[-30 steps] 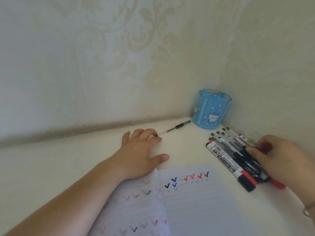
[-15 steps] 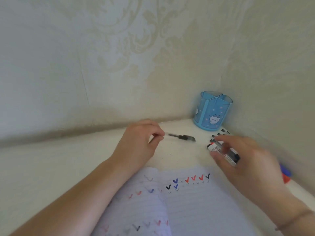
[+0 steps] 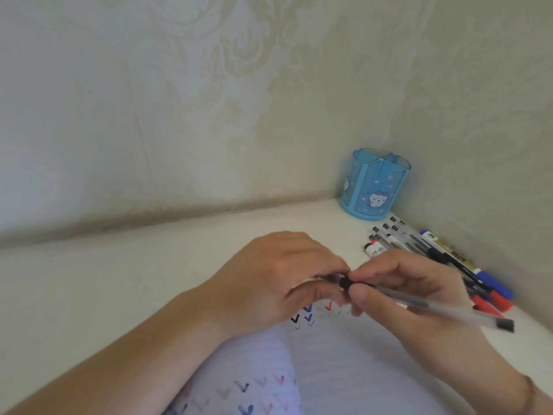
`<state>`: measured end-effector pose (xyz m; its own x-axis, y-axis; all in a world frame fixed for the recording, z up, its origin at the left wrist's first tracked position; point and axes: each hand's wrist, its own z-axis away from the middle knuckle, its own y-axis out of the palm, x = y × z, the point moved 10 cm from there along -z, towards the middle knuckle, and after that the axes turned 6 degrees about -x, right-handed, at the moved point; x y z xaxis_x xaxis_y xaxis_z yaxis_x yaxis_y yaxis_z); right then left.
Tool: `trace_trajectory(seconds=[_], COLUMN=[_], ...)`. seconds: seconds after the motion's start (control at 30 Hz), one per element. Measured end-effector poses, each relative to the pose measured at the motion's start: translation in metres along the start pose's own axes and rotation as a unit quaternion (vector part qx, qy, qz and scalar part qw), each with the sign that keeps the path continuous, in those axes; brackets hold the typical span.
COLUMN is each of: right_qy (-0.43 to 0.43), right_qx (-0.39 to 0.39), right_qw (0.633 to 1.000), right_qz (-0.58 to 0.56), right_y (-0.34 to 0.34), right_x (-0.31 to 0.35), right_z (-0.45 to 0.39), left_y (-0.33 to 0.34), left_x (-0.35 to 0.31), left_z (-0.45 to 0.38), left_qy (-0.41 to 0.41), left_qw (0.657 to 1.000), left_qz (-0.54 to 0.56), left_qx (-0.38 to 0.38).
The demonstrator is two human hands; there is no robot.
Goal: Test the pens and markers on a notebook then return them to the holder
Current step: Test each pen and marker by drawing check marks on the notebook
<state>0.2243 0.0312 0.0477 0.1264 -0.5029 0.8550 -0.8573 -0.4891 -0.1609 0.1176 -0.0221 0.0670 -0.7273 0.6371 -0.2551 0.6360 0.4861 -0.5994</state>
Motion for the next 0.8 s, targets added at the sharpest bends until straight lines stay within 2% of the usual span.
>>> trace_trajectory(seconds=[0.17, 0.33, 0.43, 0.63, 0.8], right_qy=[-0.017, 0.012, 0.015, 0.0, -0.023], right_qx=[-0.001, 0.055, 0.084, 0.089, 0.093], right_qw=[0.998, 0.998, 0.996, 0.996, 0.995], right_qz=[0.061, 0.022, 0.003, 0.003, 0.027], right_y=[0.001, 0.012, 0.017, 0.016, 0.019], right_x=[-0.003, -0.011, -0.008, 0.001, 0.005], right_z=[-0.002, 0.0, 0.003, 0.004, 0.005], left_y=[0.021, 0.038, 0.038, 0.029, 0.031], left_x=[0.009, 0.011, 0.007, 0.004, 0.006], left_z=[0.007, 0.019, 0.02, 0.015, 0.019], left_qy=[-0.081, -0.115, -0.12, -0.139, -0.143], left_qw=[0.99, 0.971, 0.966, 0.963, 0.964], left_qz=[0.048, 0.041, 0.072, 0.135, 0.117], left_qx=[0.101, 0.205, 0.219, 0.185, 0.191])
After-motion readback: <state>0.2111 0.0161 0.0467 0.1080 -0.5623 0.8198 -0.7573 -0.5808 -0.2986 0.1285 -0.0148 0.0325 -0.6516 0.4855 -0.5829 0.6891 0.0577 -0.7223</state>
